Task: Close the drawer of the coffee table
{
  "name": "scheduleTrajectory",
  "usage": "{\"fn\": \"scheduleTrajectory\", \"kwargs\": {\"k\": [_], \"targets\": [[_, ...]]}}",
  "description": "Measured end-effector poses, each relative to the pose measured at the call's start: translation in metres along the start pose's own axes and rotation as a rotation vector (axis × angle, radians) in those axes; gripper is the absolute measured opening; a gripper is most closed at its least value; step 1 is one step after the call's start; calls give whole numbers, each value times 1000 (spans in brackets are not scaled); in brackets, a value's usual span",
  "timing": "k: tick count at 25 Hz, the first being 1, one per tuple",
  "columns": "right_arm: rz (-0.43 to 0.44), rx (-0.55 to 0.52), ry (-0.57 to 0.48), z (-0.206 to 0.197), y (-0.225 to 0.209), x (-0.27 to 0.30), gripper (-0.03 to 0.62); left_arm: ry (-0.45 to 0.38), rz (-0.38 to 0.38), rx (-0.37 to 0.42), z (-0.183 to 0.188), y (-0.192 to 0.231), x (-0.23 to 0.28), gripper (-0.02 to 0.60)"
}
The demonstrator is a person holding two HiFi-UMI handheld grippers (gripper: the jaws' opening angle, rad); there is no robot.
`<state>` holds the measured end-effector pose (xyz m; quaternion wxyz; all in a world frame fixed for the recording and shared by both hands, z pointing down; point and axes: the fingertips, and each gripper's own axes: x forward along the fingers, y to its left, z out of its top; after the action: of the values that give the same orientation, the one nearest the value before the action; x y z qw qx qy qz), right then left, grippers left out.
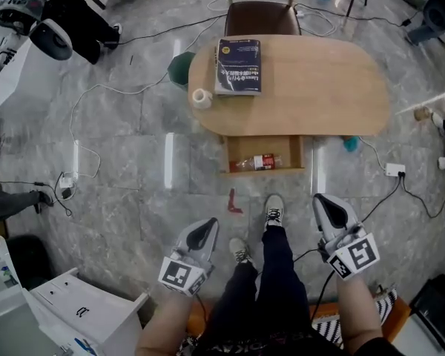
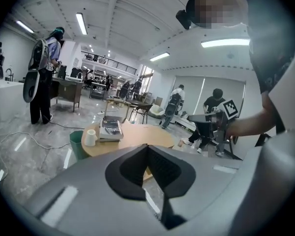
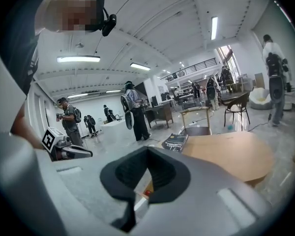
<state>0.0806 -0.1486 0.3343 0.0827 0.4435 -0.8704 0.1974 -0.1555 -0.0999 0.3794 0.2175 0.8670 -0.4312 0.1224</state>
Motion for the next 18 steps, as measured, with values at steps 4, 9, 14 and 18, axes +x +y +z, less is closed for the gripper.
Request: {"fn": "scheduleTrajectory", "kwargs": {"k": [4,9,14,18], "targets": [[15,-4,56,-35,-22,25,0,28,24,-25,-35,23,33,-2],[28,-6,106,-81,-48,65,0,35,57,-37,-66,49,66,-2],[13,-3,120,-127,-76,104,0,38,86,-37,-106,84,98,-2],[8,-1,135,-165,-91,126,0,59,74,-2,-141,107,117,-2]]}}
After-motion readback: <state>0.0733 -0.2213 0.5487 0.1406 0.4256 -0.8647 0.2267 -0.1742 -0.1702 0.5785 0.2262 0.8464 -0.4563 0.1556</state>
